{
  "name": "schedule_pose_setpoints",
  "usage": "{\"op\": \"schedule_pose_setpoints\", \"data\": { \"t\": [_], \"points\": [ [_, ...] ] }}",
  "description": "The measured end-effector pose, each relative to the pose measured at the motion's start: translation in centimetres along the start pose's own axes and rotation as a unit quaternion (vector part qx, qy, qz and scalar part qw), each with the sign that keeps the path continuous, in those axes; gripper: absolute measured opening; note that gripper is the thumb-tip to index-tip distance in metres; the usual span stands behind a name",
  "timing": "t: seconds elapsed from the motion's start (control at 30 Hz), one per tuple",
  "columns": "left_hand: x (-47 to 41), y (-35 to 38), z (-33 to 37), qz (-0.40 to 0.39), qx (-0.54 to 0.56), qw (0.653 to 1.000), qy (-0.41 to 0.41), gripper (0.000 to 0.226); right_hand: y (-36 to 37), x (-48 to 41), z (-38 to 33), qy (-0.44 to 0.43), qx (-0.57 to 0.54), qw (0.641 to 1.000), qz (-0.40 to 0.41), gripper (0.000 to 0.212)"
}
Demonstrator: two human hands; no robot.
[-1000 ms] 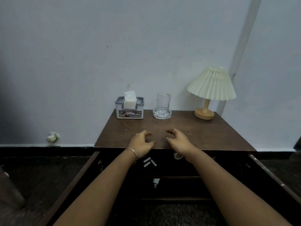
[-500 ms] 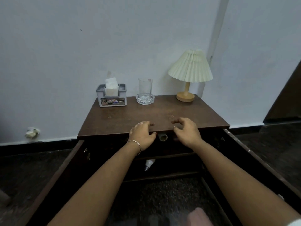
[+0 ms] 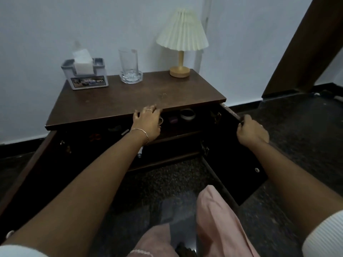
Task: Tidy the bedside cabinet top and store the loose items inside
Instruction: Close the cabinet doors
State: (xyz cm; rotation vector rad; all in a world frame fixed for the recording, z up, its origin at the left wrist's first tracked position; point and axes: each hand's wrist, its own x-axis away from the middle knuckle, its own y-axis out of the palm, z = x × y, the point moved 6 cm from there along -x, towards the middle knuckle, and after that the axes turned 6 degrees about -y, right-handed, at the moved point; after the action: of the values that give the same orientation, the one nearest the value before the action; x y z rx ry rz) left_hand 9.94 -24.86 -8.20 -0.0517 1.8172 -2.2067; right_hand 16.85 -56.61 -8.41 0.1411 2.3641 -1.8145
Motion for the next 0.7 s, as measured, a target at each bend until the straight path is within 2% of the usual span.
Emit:
{"op": "schedule_pose_setpoints", "data": {
  "t": [0.1, 0.23, 0.43, 0.6, 0.7],
  "points": [
    [0.5, 0.3, -0.2, 0.008, -0.016, 1.0, 0.012, 0.066, -0.7, -0.1, 0.0, 0.005, 0.005, 1.0, 0.021, 0.023],
    [0.9, 0.2, -0.5, 0.011, -0.015, 1.0, 0.006, 0.069, -1.1, -0.4, -0.6, 0.032, -0.002, 0.999, 0.003, 0.027],
    [1.5, -0.1, -3.1, 0.041, 0.002, 0.997, -0.073, 0.078, -0.2, 0.1, -2.8, 0.028, -0.058, 0.998, 0.0, 0.032],
    [1.5, -0.5, -3.2, 0.042, -0.007, 0.998, -0.056, 0.077, 2.6, 0.3, -5.8, 0.066, -0.145, 0.987, -0.028, 0.041],
    [1.4, -0.6, -3.2, 0.046, -0.012, 0.998, -0.052, 0.073, 4.1, 0.4, -7.7, 0.11, -0.237, 0.965, -0.023, 0.046]
  ]
}}
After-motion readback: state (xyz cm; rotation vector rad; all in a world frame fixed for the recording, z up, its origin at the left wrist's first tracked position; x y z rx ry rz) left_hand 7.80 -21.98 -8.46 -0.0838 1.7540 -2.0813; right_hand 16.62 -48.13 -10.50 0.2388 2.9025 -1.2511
